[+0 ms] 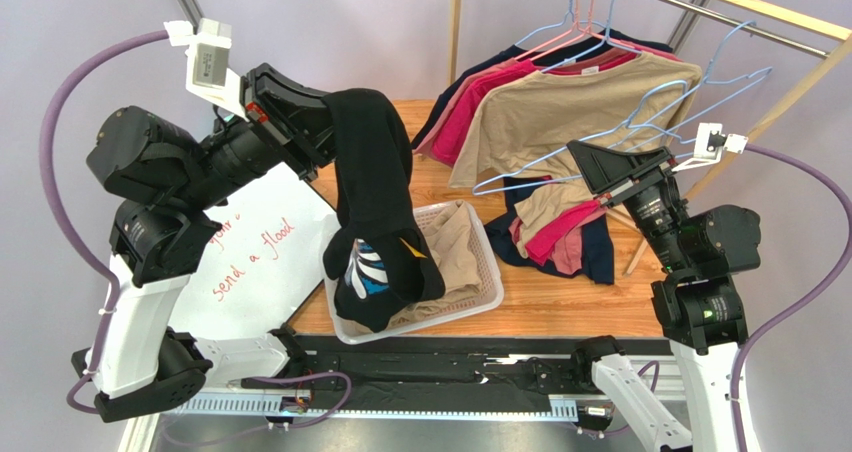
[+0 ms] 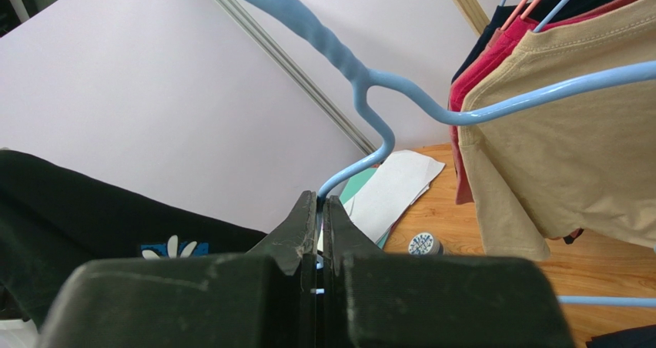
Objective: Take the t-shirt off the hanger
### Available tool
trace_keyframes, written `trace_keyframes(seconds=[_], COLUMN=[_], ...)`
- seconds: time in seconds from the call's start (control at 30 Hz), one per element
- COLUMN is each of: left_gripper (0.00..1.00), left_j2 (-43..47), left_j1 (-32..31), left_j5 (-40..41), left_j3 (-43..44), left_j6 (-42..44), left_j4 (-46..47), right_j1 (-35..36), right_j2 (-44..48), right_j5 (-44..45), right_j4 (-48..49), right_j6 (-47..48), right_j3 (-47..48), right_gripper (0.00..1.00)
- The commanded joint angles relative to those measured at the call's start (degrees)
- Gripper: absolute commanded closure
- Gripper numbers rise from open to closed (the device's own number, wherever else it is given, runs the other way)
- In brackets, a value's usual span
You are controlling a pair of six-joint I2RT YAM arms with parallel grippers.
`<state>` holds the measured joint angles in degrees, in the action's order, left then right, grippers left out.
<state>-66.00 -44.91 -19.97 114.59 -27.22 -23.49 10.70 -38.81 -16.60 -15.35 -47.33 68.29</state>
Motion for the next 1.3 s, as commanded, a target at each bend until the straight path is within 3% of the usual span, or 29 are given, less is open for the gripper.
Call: trace_keyframes(seconds=[0.0,0.27,0.47,0.67,0.87,1.07,1.27], left_gripper=[1.0,1.0,1.0,1.0,1.0,1.0,1.0], left_j2=[0.0,-7.4,-5.9,-9.1,-7.3,-10.3,-17.9], left_j1=[0.0,0.0,0.4,6.0,9.3,12.6,13.9], left_j5=[-1.2,0.9,14.1,16.0,24.7,31.6,27.4], left_j3=[-0.7,1.5,-11.2,-8.7,-11.4,-4.2,6.8], left_j6=[-0.9,4.4,10.8,13.0,14.1,21.2,25.4], left_j4=[4.3,-4.4,-5.5,-11.9,-14.7,-18.5,-21.1], right_j1=[-0.2,-0.2,-0.2,-0.2,-0.2,-0.1,-0.2], right_j2=[0.6,0.4,0.6,0.5,0.7,0.6,0.6], right_j5=[-0.2,0.0,0.3,0.2,0.1,-0.3,0.0], right_j4=[3.0,3.1,2.4,2.3,2.1,2.0,1.7], right_j6=[-0.4,-0.5,0.2,0.6,0.7,0.6,0.5], right_j3=[0.3,0.1,0.3,0.8,0.5,1.0,0.6], right_gripper=[1.0,1.0,1.0,1.0,1.0,1.0,1.0])
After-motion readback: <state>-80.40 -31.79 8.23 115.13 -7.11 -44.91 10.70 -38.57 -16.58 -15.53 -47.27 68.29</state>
